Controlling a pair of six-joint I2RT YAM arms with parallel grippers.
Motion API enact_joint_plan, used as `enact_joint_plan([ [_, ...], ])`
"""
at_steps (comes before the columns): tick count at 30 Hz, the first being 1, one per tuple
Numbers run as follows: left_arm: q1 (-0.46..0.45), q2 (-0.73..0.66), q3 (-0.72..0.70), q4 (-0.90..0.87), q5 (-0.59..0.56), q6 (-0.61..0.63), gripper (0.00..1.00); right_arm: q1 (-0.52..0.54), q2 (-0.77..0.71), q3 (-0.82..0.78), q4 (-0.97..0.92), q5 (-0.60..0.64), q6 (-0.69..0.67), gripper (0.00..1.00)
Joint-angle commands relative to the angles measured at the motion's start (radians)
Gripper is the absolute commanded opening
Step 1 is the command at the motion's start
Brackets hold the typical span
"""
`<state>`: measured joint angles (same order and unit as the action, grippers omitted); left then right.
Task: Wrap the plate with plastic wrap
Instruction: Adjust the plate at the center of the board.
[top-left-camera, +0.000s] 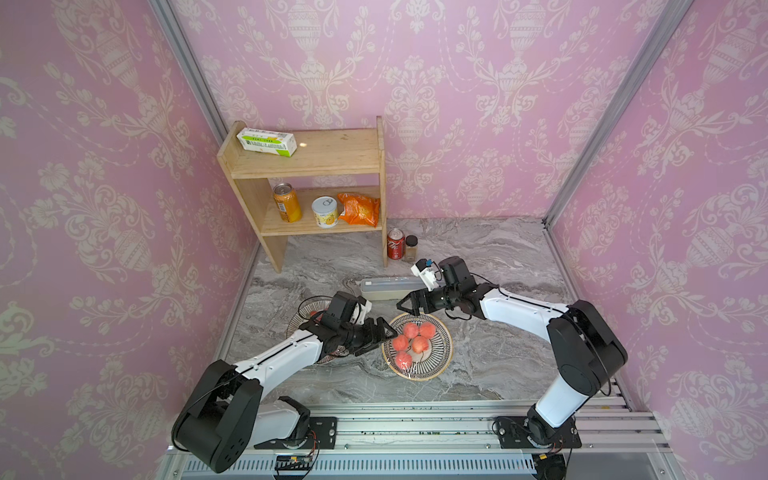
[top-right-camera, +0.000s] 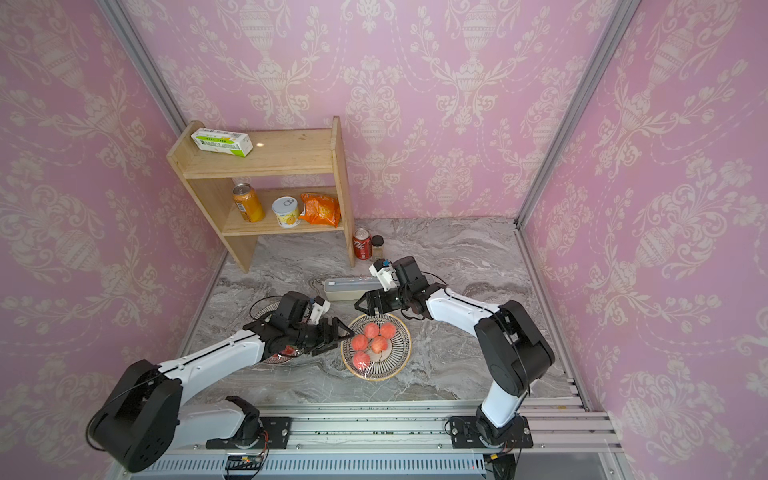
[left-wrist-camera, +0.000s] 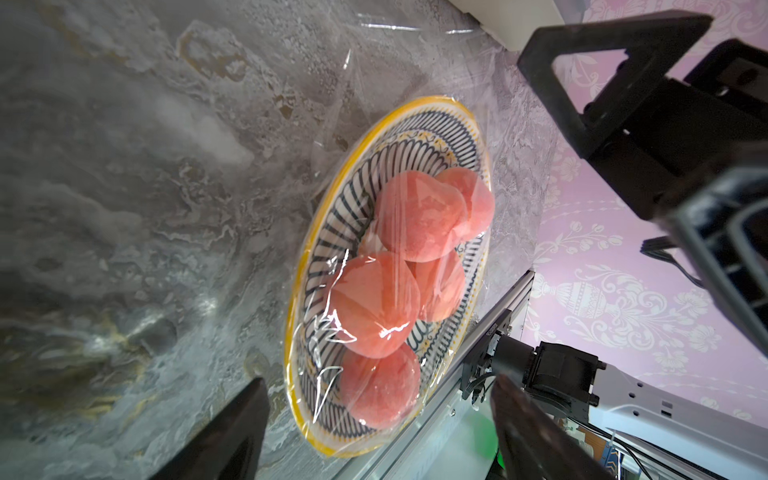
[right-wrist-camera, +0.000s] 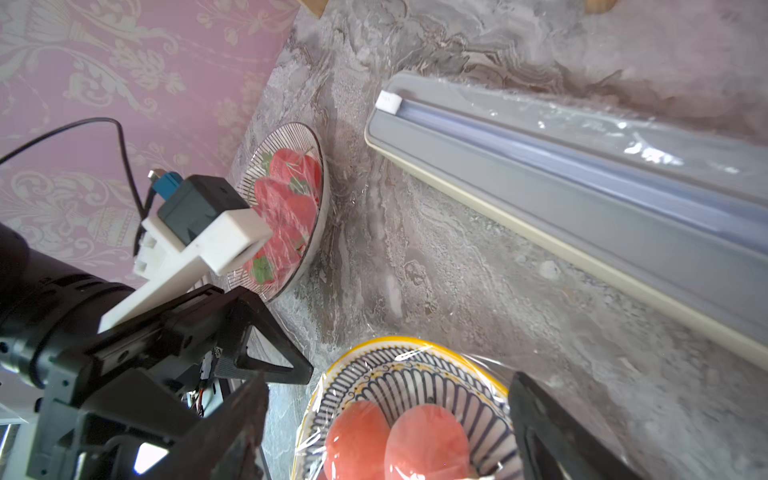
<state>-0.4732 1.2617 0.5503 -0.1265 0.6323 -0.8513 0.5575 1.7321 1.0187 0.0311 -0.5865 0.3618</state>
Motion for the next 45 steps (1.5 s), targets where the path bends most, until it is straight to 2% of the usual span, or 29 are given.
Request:
enact_joint_plan([
  [1, 0.008, -0.018, -0.014, -0.036, -0.037, 0.026, 0.84, 0.002, 0.048, 0.035, 0.027, -0.038, -0.026, 0.91],
  [11, 0.011, -0.009, 0.027, -0.034, -0.024, 0.087, 0.83, 0.001, 0.122, 0.049, -0.047, 0.0, -0.081, 0.91],
  [17, 0.011, 0.029, 0.057, -0.001, -0.026, 0.105, 0.82, -0.021, 0.102, 0.032, -0.033, 0.017, -0.086, 0.91],
  [28, 0.053, 0.144, 0.106, 0.156, -0.05, 0.112, 0.74, -0.038, 0.095, -0.002, -0.047, -0.027, -0.079, 0.91],
  [39, 0.059, 0.291, 0.142, 0.343, 0.028, 0.06, 0.71, -0.039, 0.069, -0.09, 0.048, -0.095, -0.006, 0.9],
  [45, 0.036, 0.344, 0.127, 0.395, 0.058, 0.029, 0.7, -0.07, -0.012, -0.128, 0.038, -0.03, 0.008, 0.9],
])
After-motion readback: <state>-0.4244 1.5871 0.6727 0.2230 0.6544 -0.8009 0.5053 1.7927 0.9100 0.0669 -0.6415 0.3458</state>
